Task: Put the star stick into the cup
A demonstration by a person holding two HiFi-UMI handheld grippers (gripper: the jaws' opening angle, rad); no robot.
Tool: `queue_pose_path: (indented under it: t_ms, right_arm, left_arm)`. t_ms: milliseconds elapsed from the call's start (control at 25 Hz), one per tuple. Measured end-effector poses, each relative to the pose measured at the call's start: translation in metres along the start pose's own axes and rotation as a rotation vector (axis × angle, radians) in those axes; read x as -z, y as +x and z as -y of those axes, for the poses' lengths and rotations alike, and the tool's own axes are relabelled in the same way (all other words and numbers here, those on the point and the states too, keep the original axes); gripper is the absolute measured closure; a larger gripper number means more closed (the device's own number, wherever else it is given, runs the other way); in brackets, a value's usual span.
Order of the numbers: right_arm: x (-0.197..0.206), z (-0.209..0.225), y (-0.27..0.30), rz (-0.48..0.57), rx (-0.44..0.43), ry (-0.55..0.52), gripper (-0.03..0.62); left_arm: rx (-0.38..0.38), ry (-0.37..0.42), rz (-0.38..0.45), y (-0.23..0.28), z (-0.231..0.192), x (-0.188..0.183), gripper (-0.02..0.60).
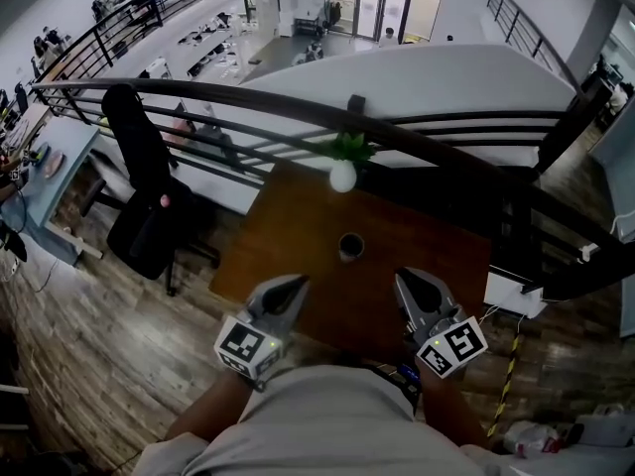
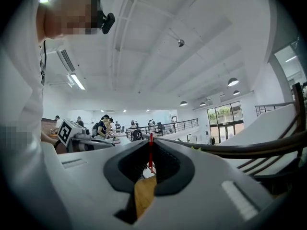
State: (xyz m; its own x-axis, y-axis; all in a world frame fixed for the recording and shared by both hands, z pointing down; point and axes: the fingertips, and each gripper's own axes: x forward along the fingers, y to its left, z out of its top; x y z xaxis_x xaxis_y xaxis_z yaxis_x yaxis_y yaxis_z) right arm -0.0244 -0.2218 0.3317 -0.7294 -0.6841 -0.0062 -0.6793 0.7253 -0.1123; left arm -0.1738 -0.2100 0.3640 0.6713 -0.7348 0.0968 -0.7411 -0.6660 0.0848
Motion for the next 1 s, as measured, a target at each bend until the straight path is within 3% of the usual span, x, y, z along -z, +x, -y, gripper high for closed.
queue_pose_path:
  t_ms: [200, 520, 1000]
  right_arm:
    - [0.003, 0.036, 0.003, -0.023, -0.016, -0.034, 0.571]
    - [0.022, 0.096, -0.003, -0.045, -0.049, 0.007, 0.571]
    - [0.087, 0.149, 0.028, -0.181, 0.009, 0.105, 0.571]
  left_arm:
    - [-0.019, -0.003, -0.036, 0.038, -0.002, 0.010, 0.578]
    - [-0.053, 0.003, -0.077, 0.091, 0.002, 0.028, 0.578]
    - [0.014, -0.046, -0.171, 0.156, -0.040, 0.067, 0.578]
